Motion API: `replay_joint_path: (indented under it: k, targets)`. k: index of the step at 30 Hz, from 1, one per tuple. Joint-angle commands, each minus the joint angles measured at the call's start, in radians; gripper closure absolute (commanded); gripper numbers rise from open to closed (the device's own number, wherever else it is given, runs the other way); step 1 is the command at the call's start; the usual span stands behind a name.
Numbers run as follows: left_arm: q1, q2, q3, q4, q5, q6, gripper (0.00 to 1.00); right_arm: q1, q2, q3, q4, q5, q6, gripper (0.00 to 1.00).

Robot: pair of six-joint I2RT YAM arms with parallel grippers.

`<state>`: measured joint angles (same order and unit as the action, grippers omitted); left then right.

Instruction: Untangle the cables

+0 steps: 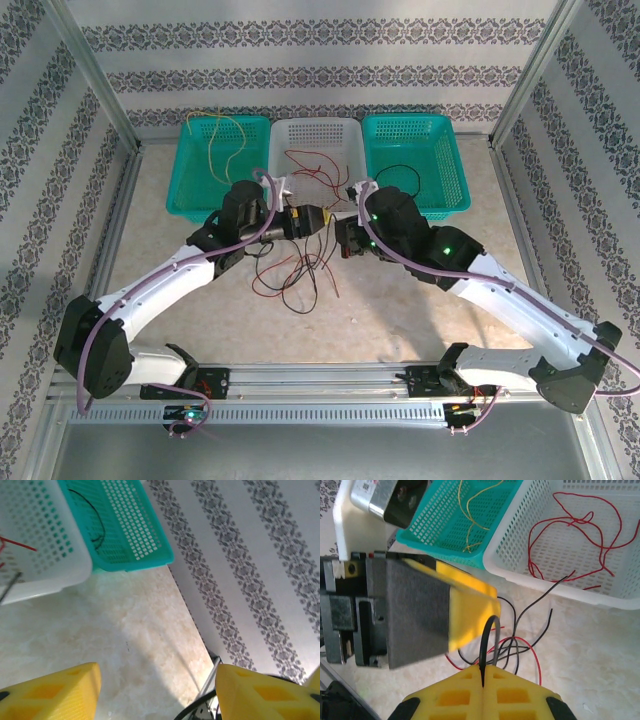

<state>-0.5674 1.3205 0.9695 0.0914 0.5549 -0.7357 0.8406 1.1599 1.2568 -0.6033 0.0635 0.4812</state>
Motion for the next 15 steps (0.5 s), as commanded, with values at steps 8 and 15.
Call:
replay_joint_path:
  k: [8,15]
  targets:
    - [-0.025,-0.016,0.016,0.056,0.045,0.076,0.38,-0.02,-0.017,0.069,-0.026,0.02,-0.038,1.0]
    - [-0.026,-0.006,0.021,0.062,0.061,0.068,0.62,-0.021,-0.037,0.075,-0.018,0.012,-0.031,1.0]
